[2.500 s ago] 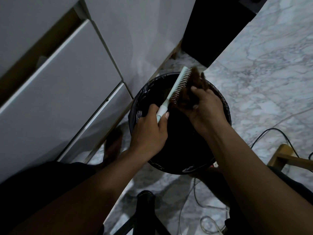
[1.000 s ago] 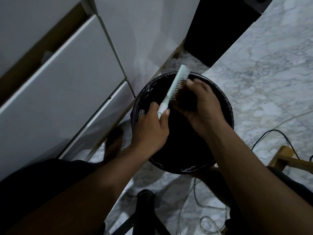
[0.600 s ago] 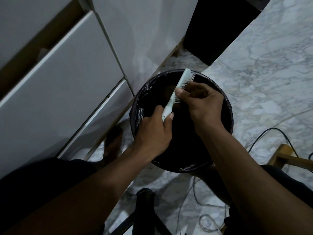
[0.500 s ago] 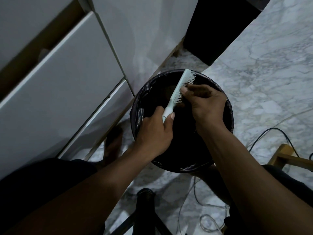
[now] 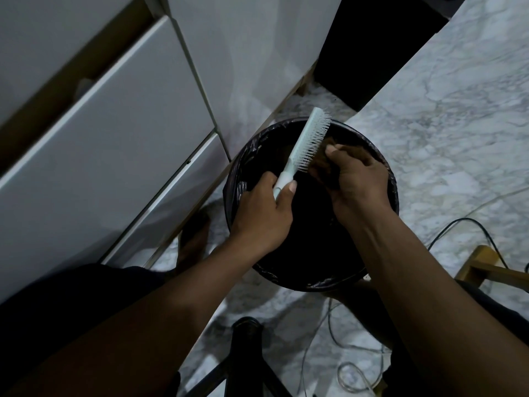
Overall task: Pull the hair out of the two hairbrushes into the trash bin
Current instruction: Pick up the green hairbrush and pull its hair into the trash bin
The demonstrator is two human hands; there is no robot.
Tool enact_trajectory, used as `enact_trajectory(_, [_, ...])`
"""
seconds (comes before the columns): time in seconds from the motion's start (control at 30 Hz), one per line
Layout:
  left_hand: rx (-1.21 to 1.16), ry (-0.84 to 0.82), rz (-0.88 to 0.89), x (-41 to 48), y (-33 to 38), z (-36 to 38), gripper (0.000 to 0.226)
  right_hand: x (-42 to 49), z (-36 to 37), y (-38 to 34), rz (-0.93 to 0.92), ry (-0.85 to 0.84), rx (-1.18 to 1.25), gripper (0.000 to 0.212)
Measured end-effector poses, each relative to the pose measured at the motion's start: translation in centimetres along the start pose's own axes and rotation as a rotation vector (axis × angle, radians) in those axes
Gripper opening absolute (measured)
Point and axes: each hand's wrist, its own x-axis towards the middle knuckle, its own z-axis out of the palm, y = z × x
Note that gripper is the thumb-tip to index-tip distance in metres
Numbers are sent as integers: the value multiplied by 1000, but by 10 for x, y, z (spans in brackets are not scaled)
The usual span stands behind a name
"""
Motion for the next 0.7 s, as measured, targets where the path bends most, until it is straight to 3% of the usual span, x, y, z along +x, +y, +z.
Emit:
enact_trajectory(0.17, [-9, 51, -79, 4, -2, -3, 32, 0, -1, -11, 5, 21, -59, 15])
enact_trajectory(0.27, [-38, 95, -108, 8, -2, -5, 33, 0, -3, -15, -29, 0, -191, 27])
enact_trajectory(0.33, [-30, 77, -87, 9, -1, -6, 33, 1, -5, -14, -24, -35, -292, 35])
enact_trajectory(0.53, [-21, 22, -79, 8, -3, -3, 36, 8, -12, -6, -78, -69, -653, 34])
enact_trajectory(0.7, [-21, -43, -115, 6, -1, -4, 32, 5, -12, -7, 7, -105, -664, 37])
